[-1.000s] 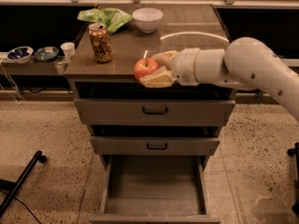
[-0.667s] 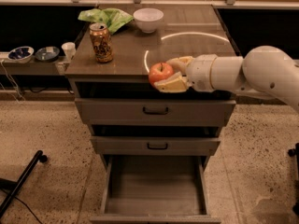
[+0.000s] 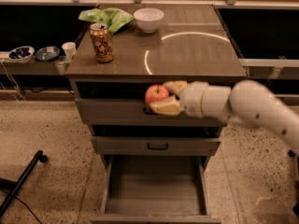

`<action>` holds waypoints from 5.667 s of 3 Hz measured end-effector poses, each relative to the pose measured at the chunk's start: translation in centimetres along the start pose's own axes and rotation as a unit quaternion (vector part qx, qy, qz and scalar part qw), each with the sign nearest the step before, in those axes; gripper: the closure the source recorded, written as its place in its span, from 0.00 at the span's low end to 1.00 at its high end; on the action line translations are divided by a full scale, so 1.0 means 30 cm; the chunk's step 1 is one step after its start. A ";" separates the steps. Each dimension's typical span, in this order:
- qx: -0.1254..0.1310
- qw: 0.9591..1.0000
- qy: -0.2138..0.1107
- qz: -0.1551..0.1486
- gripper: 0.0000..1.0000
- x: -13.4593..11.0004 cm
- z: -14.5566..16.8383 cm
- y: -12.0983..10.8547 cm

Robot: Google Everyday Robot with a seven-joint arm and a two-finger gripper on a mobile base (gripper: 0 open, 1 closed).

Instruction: Place apple into bottom drawer

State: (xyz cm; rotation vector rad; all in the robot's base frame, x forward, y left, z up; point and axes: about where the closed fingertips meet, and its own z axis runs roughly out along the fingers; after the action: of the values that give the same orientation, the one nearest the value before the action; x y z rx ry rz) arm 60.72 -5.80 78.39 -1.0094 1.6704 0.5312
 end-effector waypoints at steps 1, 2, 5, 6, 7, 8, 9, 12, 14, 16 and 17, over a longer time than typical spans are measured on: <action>0.031 0.998 -0.040 0.047 1.00 0.377 -0.030 0.093; 0.030 0.994 -0.081 0.061 1.00 0.516 -0.049 0.103; -0.057 0.994 -0.092 0.028 1.00 0.927 0.015 0.078; -0.056 0.994 -0.092 0.028 1.00 0.926 0.017 0.078; -0.075 0.996 -0.042 0.005 1.00 1.095 0.049 0.082; -0.122 0.992 0.029 -0.032 1.00 1.319 0.095 0.095; -0.172 0.982 0.062 -0.042 1.00 1.520 0.118 0.113; -0.203 0.976 0.077 0.009 1.00 1.773 0.231 0.253; -0.205 0.976 0.066 0.030 1.00 1.854 0.365 0.398; -0.150 0.985 0.080 -0.025 0.50 1.971 0.528 0.482; -0.148 0.984 0.096 -0.028 0.27 2.020 0.564 0.484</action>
Offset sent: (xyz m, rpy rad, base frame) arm -0.0565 -0.0776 -0.1902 0.3052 -0.0397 -0.0760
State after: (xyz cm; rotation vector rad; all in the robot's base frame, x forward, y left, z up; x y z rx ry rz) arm 53.28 -6.60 14.24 -1.3565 1.7589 0.6757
